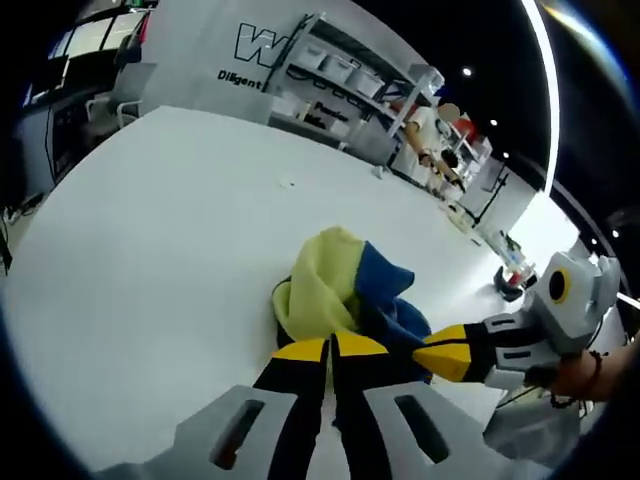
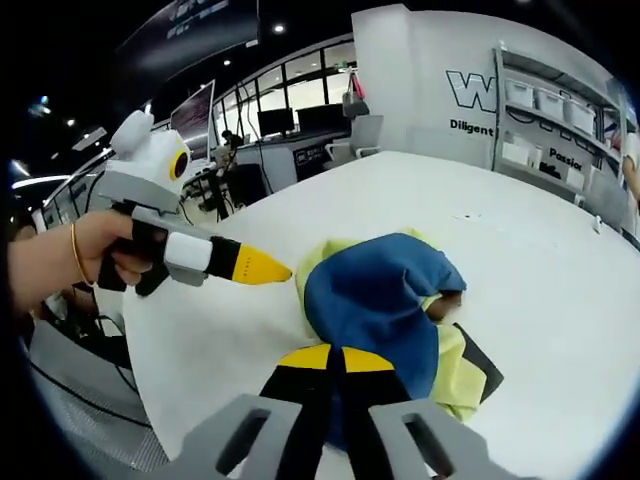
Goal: Fold the garment on the visible template until the final outline fits inside the template.
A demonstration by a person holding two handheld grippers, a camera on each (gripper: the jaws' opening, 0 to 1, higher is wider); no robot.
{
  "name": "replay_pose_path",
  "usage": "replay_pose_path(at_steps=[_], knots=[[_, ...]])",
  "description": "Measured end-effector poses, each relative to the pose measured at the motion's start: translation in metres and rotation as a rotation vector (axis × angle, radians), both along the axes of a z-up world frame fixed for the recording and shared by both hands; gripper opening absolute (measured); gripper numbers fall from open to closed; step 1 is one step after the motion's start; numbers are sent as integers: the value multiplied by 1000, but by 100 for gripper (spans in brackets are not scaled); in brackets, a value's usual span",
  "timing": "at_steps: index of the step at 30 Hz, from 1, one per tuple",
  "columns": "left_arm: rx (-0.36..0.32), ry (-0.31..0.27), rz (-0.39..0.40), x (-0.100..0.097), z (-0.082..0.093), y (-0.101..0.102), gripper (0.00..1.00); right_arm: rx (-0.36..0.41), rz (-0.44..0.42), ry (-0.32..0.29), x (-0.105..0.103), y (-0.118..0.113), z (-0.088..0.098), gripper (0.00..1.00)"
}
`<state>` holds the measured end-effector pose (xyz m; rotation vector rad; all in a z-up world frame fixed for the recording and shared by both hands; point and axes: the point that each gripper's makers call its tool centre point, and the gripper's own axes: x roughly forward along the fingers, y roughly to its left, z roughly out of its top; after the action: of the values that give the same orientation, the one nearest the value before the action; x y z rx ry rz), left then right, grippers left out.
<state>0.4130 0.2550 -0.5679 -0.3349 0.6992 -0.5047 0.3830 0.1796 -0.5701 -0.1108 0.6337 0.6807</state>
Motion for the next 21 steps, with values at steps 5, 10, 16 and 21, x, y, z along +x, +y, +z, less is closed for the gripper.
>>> replay_pose_path(at_steps=[5, 10, 16, 21], knots=[[-37, 43, -20, -4, -5, -12, 34, 17, -8, 17, -2, -2, 1, 0], [-69, 70, -24, -2, -8, -20, 28, 13, 1, 20, -5, -6, 4, 0], [-116, 127, -9, -1, -13, -26, 6, -5, -8, 11, -2, -18, 7, 0], [-90, 130, -17, -3, -17, -23, 0, -39, -28, -11, 5, -33, 11, 0]])
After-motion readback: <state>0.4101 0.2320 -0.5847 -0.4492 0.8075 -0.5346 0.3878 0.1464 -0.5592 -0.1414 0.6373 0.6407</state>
